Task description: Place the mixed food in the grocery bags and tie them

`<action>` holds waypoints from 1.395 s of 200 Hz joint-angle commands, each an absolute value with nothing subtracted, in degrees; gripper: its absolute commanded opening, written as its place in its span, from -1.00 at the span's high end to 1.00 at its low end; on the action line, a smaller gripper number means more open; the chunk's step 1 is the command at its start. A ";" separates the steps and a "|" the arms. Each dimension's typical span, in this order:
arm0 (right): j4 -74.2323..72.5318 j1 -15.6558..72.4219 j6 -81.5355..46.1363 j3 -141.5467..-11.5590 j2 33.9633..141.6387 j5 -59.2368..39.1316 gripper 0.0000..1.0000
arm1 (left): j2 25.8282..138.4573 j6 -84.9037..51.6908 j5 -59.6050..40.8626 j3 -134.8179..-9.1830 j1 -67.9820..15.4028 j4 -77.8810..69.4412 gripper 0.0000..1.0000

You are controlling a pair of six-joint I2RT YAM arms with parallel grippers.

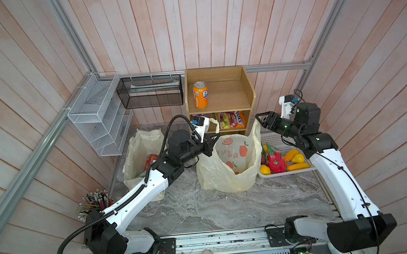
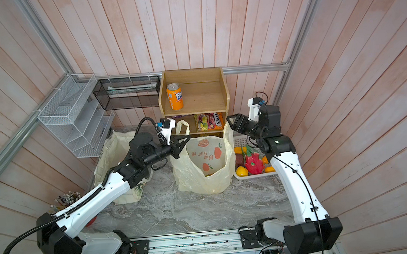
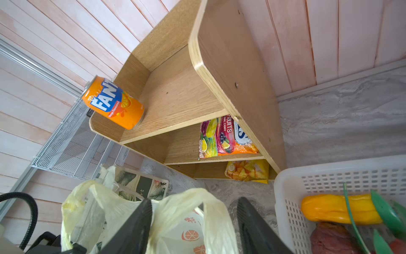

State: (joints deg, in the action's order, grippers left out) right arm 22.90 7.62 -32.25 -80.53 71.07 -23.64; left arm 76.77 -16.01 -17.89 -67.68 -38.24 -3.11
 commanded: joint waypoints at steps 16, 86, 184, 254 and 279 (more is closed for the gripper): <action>25.19 8.19 -29.38 -86.97 68.93 -25.31 -0.27 | 75.51 -14.94 -20.38 -65.70 -38.04 -6.13 1.00; 28.66 24.87 -25.31 -101.47 80.96 -22.36 -0.38 | 74.74 -14.60 -20.45 -65.10 -37.98 -6.05 1.00; 31.50 32.55 -23.53 -105.00 89.24 -21.61 -0.32 | 74.35 -13.69 -21.18 -65.19 -38.05 -6.15 1.00; 28.80 33.83 -25.89 -100.54 87.98 -23.12 0.02 | 74.72 -13.09 -21.14 -65.62 -37.92 -6.30 1.00; 28.71 33.73 -25.85 -101.89 88.53 -22.54 0.65 | 74.79 -12.93 -21.23 -65.70 -37.78 -5.83 1.00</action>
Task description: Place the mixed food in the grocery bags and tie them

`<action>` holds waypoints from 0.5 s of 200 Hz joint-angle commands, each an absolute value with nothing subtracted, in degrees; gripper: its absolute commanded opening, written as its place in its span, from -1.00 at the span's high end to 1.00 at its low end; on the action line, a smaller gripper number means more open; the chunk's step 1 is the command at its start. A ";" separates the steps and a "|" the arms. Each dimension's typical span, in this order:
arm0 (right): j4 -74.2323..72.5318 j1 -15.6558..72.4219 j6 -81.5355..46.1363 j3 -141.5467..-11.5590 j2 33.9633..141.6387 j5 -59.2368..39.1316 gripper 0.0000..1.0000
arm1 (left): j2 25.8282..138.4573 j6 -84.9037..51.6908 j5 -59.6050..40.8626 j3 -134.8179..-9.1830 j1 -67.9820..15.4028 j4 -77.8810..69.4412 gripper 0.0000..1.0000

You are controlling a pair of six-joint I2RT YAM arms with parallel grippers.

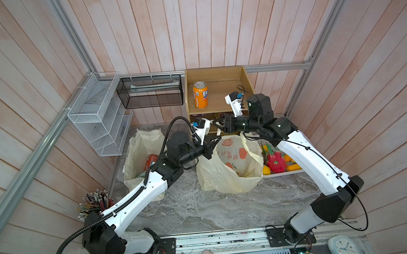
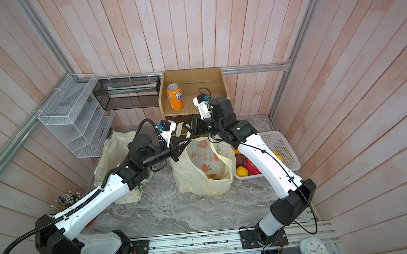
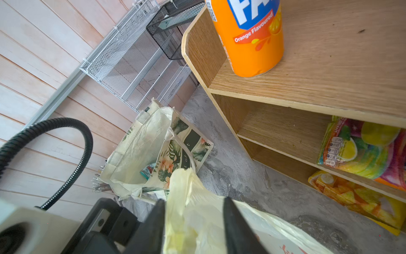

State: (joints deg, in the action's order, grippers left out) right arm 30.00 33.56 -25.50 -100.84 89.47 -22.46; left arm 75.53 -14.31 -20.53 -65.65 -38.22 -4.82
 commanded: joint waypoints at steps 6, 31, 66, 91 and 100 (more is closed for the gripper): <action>28.92 33.58 -25.53 -102.91 88.84 -22.26 0.80 | 74.69 -12.84 -21.25 -65.66 -37.70 -5.64 1.00; 32.13 32.25 -24.02 -110.15 91.68 -22.40 1.00 | 72.51 -11.64 -18.92 -64.17 -37.49 -3.03 0.31; 37.74 31.53 -19.31 -119.84 95.61 -23.33 1.00 | 63.92 -11.38 -13.24 -57.81 -36.80 -1.85 -0.68; 39.72 31.53 -16.83 -122.43 96.75 -25.56 1.00 | 61.19 -9.65 -10.92 -58.25 -36.67 -0.61 -0.90; 39.75 31.58 -16.26 -122.27 96.59 -26.50 1.00 | 61.58 -8.36 -10.31 -59.57 -36.73 0.09 -0.94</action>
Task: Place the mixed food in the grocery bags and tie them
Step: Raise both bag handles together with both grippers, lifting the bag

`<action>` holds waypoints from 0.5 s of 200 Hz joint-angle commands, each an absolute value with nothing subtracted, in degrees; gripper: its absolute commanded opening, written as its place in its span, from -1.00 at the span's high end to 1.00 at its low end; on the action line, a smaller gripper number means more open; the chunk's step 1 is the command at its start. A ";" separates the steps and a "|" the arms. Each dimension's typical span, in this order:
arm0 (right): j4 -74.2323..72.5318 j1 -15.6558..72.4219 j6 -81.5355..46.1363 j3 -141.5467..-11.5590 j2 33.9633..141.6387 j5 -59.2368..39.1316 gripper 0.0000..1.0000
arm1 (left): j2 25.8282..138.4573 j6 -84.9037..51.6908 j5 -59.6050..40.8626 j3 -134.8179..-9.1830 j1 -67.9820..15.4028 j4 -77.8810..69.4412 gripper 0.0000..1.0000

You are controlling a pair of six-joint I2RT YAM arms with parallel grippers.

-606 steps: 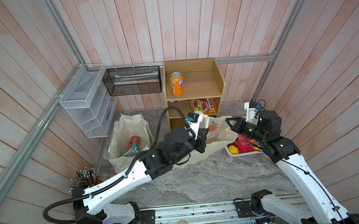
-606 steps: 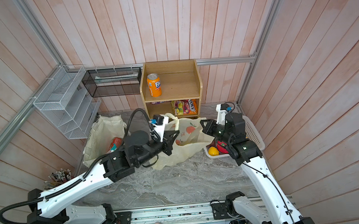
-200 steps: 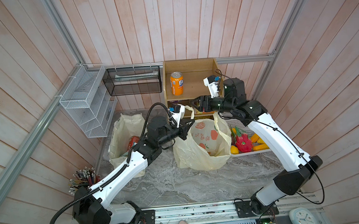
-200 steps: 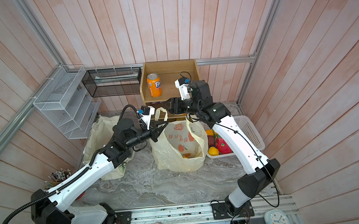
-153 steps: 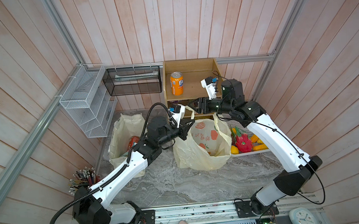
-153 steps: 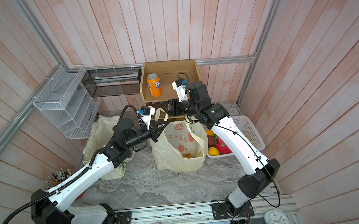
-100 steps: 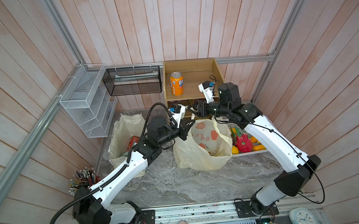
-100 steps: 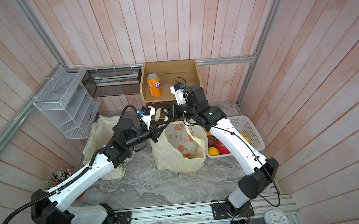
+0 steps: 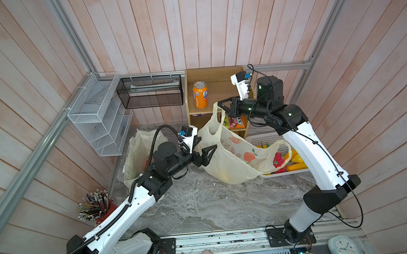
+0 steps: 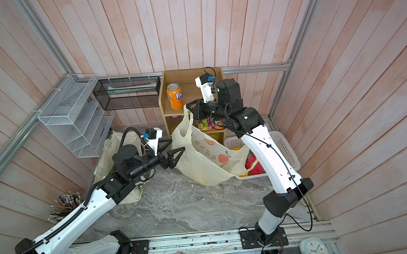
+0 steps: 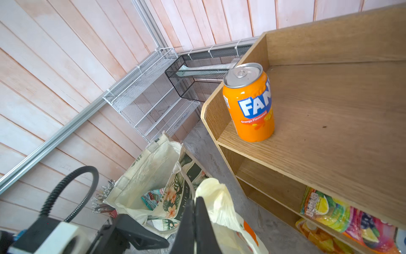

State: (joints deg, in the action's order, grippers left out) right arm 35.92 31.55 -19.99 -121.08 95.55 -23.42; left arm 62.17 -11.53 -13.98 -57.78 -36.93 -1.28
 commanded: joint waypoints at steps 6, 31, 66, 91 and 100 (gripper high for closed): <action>39.82 31.58 -15.95 -122.12 96.41 -26.92 1.00 | 62.04 -7.33 -10.04 -60.70 -36.66 0.59 -0.96; 40.32 31.59 -14.79 -120.75 95.00 -28.14 1.00 | 65.43 -2.63 -10.27 -65.73 -36.69 2.38 -1.00; 40.65 31.71 -13.88 -117.94 92.70 -29.29 1.00 | 69.40 3.05 -10.87 -71.66 -36.72 3.23 -1.00; 40.80 31.92 -13.89 -116.82 91.87 -29.70 1.00 | 71.60 6.48 -12.35 -75.42 -36.73 3.71 -1.00; 40.95 32.08 -13.78 -116.83 91.77 -29.75 1.00 | 72.47 7.55 -13.22 -76.87 -36.70 4.19 -1.00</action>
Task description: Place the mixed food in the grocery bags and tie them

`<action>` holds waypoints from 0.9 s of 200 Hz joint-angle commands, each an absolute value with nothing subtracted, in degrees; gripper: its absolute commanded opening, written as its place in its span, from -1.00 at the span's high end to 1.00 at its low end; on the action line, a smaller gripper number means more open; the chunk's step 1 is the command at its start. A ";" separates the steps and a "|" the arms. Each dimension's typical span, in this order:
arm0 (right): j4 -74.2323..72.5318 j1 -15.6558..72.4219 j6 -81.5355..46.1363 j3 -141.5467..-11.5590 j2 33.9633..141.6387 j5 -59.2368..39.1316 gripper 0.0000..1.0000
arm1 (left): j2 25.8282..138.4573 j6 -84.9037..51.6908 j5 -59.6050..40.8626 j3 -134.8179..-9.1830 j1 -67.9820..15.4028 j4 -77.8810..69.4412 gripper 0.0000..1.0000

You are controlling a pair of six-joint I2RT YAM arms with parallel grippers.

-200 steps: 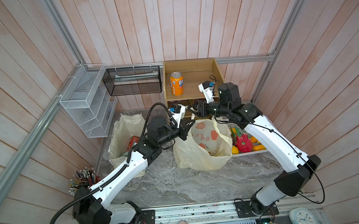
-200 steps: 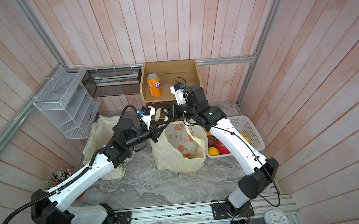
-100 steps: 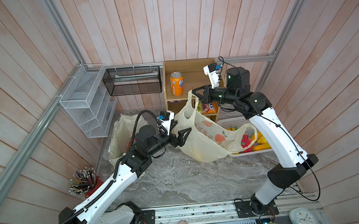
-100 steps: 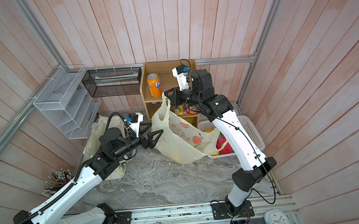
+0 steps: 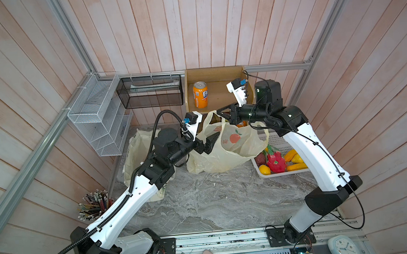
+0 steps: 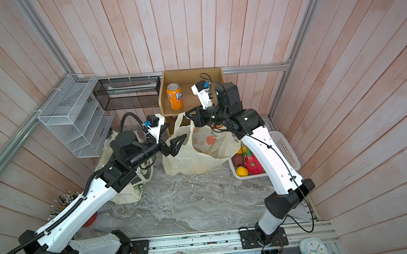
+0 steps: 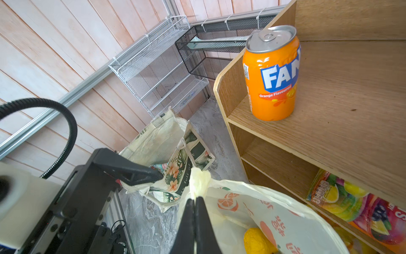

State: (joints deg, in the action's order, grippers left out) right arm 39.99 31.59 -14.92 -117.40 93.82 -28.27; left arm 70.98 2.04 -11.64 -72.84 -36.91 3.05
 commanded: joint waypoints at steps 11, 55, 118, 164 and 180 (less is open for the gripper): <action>40.86 32.25 -13.88 -116.80 91.71 -29.71 1.00 | 73.65 8.61 -14.55 -78.78 -36.68 5.08 -1.00; 39.87 33.04 -14.74 -117.16 92.16 -30.06 1.00 | 78.13 9.74 -19.88 -83.23 -36.73 7.33 -1.00; 32.90 33.19 -20.59 -114.39 90.63 -30.21 1.00 | 80.06 -0.37 -21.53 -75.31 -36.67 -3.83 -0.54; 25.67 33.30 -25.76 -107.93 87.52 -29.72 1.00 | 81.01 -6.82 -19.86 -69.85 -36.73 -12.01 0.26; 23.74 33.27 -27.07 -105.94 86.56 -29.41 1.00 | 81.59 -7.67 -19.85 -69.52 -36.70 -12.73 0.27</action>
State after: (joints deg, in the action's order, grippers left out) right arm 29.61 32.97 -23.79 -108.20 88.90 -29.47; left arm 80.93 -4.27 -20.27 -70.22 -36.86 -7.40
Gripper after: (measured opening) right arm 0.047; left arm 0.367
